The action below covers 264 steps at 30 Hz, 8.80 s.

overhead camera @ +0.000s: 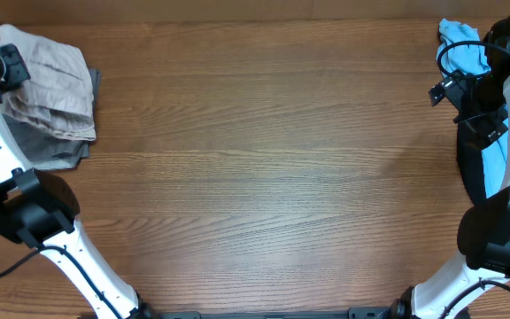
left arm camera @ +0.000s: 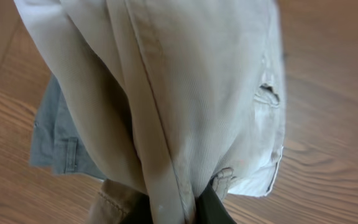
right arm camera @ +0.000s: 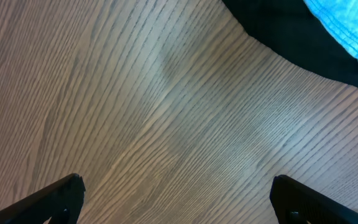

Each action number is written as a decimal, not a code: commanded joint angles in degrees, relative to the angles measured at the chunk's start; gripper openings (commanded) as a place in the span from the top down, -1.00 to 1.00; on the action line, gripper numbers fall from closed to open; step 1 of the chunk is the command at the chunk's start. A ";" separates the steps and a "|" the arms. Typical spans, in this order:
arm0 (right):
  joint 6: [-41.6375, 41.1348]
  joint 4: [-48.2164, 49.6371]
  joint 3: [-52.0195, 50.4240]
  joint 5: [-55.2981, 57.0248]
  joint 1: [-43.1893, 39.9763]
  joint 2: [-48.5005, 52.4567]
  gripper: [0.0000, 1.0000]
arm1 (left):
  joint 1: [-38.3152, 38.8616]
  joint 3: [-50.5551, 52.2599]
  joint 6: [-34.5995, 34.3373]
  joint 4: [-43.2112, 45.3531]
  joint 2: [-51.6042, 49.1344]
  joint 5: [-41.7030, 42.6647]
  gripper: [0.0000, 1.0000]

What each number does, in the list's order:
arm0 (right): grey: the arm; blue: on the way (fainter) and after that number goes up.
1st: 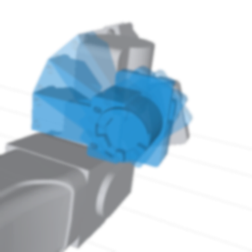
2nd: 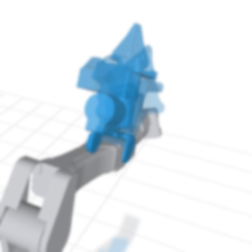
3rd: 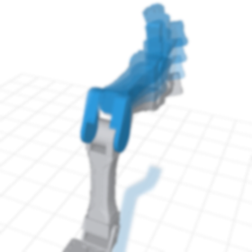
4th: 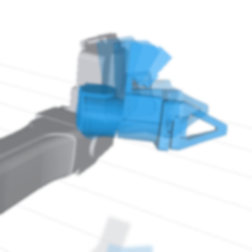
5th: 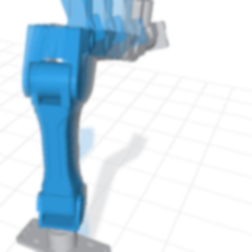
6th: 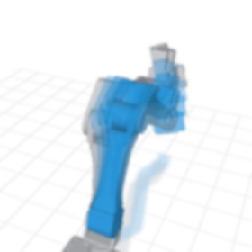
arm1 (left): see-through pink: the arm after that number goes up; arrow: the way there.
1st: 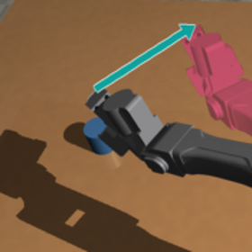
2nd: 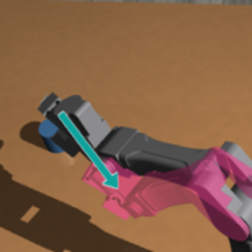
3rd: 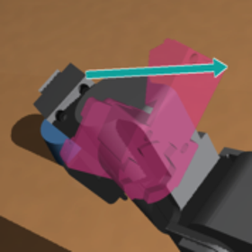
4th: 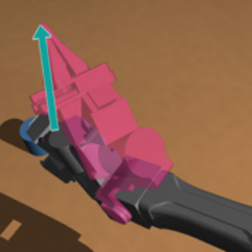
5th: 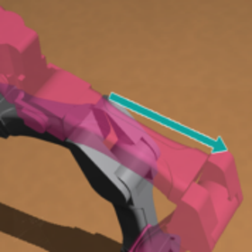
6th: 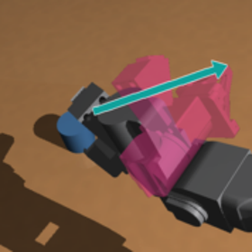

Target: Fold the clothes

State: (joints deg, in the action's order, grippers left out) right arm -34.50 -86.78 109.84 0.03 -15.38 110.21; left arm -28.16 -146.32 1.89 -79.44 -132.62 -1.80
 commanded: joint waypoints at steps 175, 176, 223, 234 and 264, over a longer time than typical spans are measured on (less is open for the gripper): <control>0.07 0.13 0.79 0.31 -0.07 -0.81 -1.00 | 16.57 22.14 -20.31 10.29 23.21 11.80 -1.00; 0.07 0.13 0.79 0.31 -0.07 -0.81 -1.00 | 16.57 22.14 -20.31 10.29 23.21 11.80 -1.00; 0.07 1.42 -4.46 4.46 22.40 -61.55 -1.00 | 16.57 22.14 -20.31 10.29 23.21 11.80 -0.99; 0.02 14.56 -32.02 5.46 22.45 -82.12 -1.00 | 16.57 22.14 -20.31 10.29 23.21 11.80 -1.00; 0.07 83.10 -97.02 5.09 22.45 -108.37 -1.00 | 16.57 22.14 -20.31 10.29 23.21 11.80 -1.00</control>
State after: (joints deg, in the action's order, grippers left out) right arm -34.50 -5.63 15.70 4.91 6.81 3.27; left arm -11.70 -124.16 -18.31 -69.19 -109.43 10.41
